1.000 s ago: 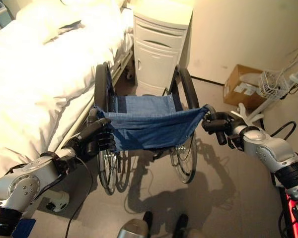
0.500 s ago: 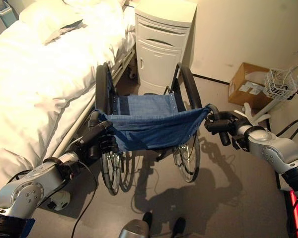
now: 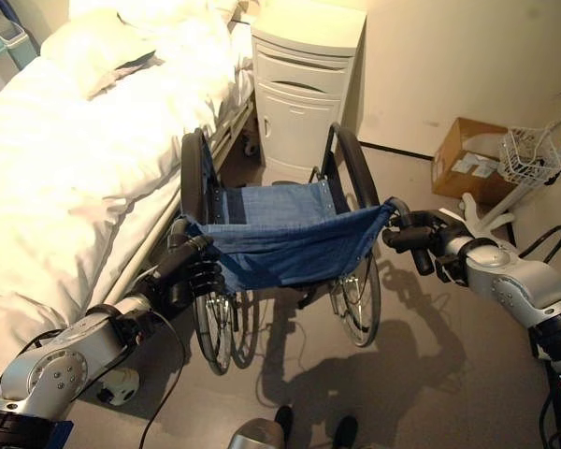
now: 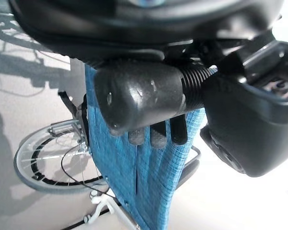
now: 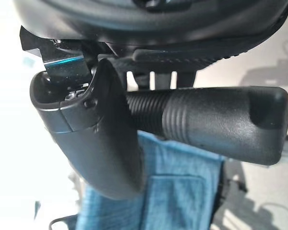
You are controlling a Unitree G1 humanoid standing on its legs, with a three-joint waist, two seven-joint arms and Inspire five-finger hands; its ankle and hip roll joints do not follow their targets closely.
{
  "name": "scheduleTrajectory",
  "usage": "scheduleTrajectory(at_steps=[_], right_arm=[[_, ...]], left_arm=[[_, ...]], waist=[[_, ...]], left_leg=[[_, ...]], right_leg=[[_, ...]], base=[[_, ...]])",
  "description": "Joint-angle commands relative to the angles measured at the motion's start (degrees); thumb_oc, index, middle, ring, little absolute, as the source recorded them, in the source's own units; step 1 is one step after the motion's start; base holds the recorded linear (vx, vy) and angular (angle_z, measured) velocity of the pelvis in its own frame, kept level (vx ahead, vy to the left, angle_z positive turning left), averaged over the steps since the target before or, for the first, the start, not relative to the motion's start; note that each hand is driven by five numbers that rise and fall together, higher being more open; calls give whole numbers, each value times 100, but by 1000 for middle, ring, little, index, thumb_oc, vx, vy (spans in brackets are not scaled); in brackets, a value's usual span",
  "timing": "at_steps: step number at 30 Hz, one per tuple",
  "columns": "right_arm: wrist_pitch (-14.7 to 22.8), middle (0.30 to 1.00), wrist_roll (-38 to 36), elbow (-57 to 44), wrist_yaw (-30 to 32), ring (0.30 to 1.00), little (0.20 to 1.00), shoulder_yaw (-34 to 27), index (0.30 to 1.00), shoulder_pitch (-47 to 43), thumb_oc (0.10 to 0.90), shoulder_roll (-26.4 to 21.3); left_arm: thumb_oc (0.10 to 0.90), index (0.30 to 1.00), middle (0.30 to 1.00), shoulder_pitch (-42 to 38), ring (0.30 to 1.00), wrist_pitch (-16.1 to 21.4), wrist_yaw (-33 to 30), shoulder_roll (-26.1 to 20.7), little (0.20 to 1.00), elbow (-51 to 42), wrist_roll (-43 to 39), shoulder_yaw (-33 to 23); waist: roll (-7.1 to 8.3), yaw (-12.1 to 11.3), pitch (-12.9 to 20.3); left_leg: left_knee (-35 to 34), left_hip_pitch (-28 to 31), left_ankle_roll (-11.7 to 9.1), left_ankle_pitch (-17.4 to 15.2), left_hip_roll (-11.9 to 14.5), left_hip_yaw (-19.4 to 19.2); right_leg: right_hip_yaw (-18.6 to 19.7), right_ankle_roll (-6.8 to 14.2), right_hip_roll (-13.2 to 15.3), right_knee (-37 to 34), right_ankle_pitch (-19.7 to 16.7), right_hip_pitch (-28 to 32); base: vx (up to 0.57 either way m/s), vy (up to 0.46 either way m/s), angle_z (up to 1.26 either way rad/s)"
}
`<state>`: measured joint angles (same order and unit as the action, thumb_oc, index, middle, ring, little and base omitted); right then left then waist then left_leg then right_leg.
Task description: Push the wheelchair next to the bed
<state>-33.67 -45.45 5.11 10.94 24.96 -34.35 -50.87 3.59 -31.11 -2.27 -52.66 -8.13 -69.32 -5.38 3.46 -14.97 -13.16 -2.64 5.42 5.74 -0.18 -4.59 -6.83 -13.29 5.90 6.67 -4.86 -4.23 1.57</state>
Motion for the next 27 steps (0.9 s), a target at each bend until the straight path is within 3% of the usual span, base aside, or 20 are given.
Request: scheduleTrajectory(at_steps=[1,9,17,20,22,27], right_arm=[[779,900,89,-804,-175,900,900,-72,900,-501,800,-359],[773,900,259,-782,-149,900,900,-994,900,9,800,-897],[648,900,1069,-708,78,900,900,-2099,900,497,800,-1628],[624,900,1088,-788,113,900,900,-2866,900,1091,800,-1926],[669,900,1156,-808,218,900,900,-3476,900,1583,800,-1992],[682,900,1155,-927,285,900,900,-4149,900,2200,800,-1919]], left_arm=[[800,900,900,-773,900,1029,-200,-50,900,238,73,-585],[800,900,900,-432,900,1117,-9,-513,900,482,887,-1474],[800,900,900,326,900,1133,386,-979,900,621,2096,-2510],[800,900,900,893,900,1162,520,-1082,900,556,2437,-3135],[800,900,900,1269,900,1144,700,-1120,900,505,2685,-3558],[800,900,900,1711,900,1193,826,-1199,900,546,3176,-3974]], waist=[[-55,392,725],[-57,441,757],[-50,471,768],[-27,493,762],[-27,503,758],[-55,499,751]], left_leg=[[-68,-43,-834,142,549,658],[-167,16,-812,135,521,702],[-170,33,-817,111,546,674],[-186,35,-826,113,560,677],[-193,29,-841,113,577,683],[-193,9,-857,126,577,692]], right_leg=[[-222,251,-45,-14,137,528],[-219,254,-85,4,172,569],[-182,236,-139,1,213,586],[-168,227,-167,-14,231,603],[-169,221,-185,-14,248,605],[-190,231,-192,-14,257,604]], base=[[-37,-1,-1],[-20,-11,-3],[-8,-18,-7],[1,-20,-13],[-3,-23,-25],[-7,-12,-11]])
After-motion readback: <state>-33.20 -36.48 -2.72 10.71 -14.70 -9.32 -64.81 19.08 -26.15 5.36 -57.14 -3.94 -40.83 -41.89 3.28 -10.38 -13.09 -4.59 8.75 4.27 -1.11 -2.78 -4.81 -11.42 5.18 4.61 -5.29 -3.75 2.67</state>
